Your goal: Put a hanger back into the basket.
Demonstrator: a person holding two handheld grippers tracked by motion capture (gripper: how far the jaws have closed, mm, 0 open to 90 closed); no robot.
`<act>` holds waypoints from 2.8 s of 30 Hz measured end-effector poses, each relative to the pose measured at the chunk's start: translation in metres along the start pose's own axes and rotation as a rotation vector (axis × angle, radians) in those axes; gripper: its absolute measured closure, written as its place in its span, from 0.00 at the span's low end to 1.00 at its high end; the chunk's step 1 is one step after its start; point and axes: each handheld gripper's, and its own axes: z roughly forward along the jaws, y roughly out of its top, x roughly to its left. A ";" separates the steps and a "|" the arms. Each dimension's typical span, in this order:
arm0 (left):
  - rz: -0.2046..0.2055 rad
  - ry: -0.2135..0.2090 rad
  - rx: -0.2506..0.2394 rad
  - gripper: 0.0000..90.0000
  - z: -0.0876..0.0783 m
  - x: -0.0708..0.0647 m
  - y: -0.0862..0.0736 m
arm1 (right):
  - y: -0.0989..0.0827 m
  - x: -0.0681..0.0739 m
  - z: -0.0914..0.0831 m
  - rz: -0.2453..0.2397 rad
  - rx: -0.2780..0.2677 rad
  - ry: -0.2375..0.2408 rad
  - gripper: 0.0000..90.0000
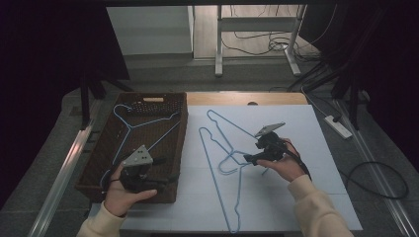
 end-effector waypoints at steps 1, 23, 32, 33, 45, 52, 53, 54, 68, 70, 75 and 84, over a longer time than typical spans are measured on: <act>0.000 0.000 0.001 0.31 0.000 0.000 0.000 | 0.002 0.001 0.001 -0.004 0.001 0.004 0.31; 0.005 -0.003 0.002 0.31 0.000 0.000 0.000 | 0.027 0.012 0.027 -0.089 0.096 0.024 0.33; 0.006 -0.009 0.005 0.31 0.001 -0.001 0.000 | 0.033 0.018 0.034 -0.141 0.137 0.009 0.35; 0.007 -0.008 0.005 0.31 0.001 -0.001 0.000 | 0.033 0.018 0.035 -0.143 0.145 0.001 0.35; 0.008 -0.009 0.006 0.31 0.002 -0.001 0.000 | 0.027 -0.008 0.049 -0.113 0.206 -0.056 0.45; 0.004 -0.014 0.003 0.31 0.001 -0.001 0.000 | 0.026 -0.012 0.052 -0.128 0.228 -0.061 0.49; 0.005 -0.015 0.003 0.31 0.001 -0.001 0.000 | 0.026 -0.012 0.053 -0.132 0.230 -0.060 0.49; 0.005 -0.015 0.003 0.31 0.001 -0.001 0.000 | 0.026 -0.012 0.053 -0.132 0.230 -0.060 0.49; 0.002 -0.014 0.000 0.31 0.000 0.000 0.000 | 0.033 -0.014 0.065 -0.209 0.298 -0.014 0.57; 0.002 -0.014 0.000 0.31 0.000 0.000 0.000 | 0.035 -0.016 0.065 -0.220 0.308 -0.003 0.60; 0.001 -0.016 -0.001 0.31 0.000 0.000 -0.001 | 0.037 -0.023 0.069 -0.226 0.347 0.042 0.66; -0.001 -0.014 0.004 0.31 0.001 0.001 -0.001 | 0.044 -0.027 0.073 -0.278 0.401 0.123 0.80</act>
